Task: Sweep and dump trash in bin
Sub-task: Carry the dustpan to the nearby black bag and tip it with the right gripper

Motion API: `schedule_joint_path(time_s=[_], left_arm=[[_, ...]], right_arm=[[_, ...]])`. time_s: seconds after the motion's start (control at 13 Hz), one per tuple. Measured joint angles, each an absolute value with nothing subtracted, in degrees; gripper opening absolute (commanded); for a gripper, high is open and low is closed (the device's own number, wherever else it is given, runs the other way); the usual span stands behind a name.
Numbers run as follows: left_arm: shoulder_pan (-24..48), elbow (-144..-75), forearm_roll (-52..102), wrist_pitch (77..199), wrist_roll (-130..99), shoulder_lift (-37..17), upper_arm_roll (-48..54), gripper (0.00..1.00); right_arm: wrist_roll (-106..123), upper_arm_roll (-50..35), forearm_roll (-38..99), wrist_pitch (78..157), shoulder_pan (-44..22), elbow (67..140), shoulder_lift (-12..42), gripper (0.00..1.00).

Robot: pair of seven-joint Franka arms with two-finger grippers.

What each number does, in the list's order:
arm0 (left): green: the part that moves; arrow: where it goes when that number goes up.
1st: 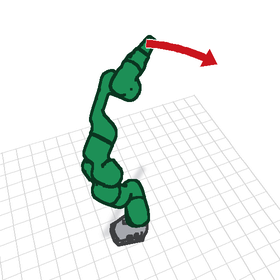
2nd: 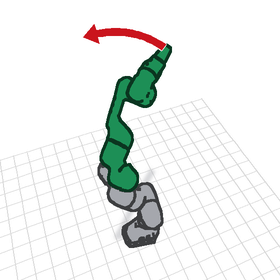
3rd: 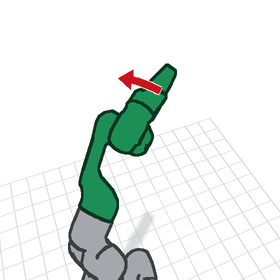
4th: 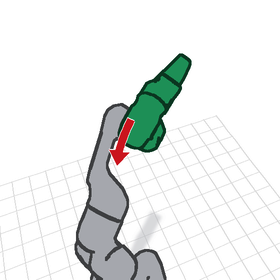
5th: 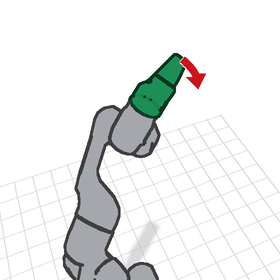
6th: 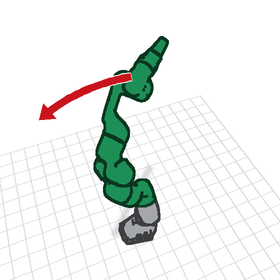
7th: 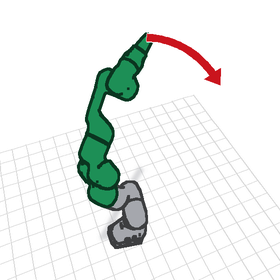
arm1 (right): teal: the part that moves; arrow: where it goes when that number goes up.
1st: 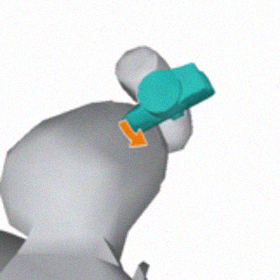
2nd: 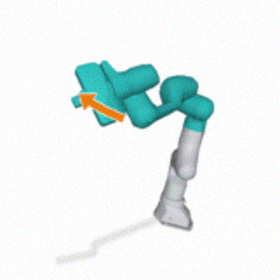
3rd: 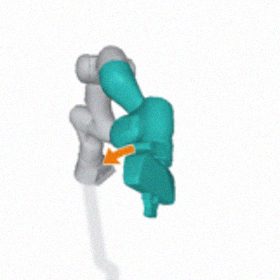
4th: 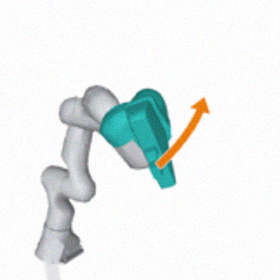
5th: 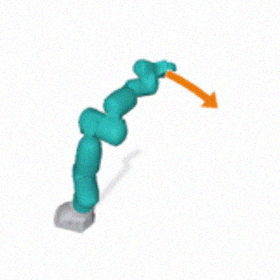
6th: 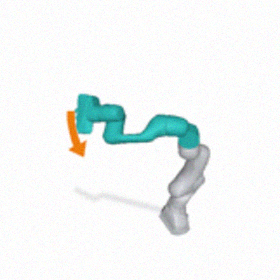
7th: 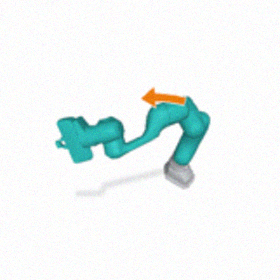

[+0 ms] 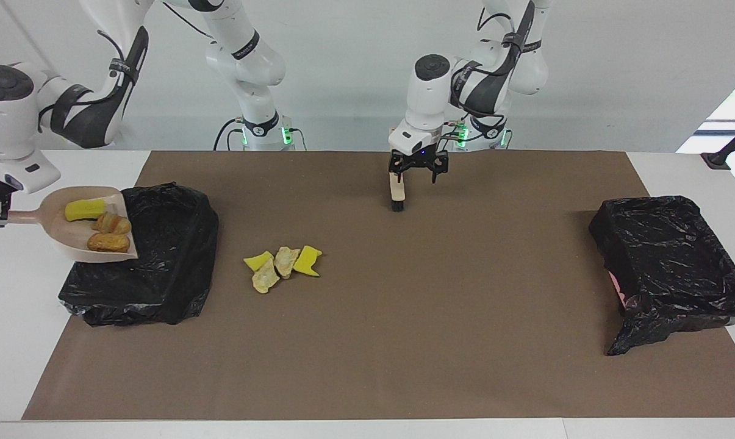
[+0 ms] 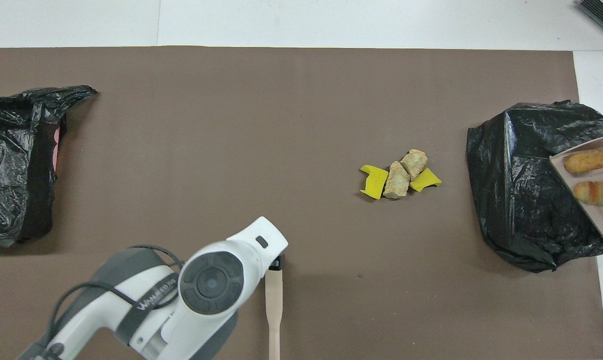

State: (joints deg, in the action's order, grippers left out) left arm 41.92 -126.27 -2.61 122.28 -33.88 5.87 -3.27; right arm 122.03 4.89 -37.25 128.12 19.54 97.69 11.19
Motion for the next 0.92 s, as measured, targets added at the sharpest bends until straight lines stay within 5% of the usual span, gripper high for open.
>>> schedule_joint_path(time_s=[0.54, 0.92], left_arm=[[24.75, -98.31, -3.18, 103.03, -13.56, 3.15, -3.51, 1.0], [15.11, -87.51, -2.16, 91.01, -4.48, 2.84, -3.81, 1.0]], right_arm=[[113.37, 4.76, -51.35, 126.02, 13.95, 97.84, 10.89, 0.0], [102.05, 4.72, -55.34, 115.22, 9.34, 97.86, 7.99, 0.0]])
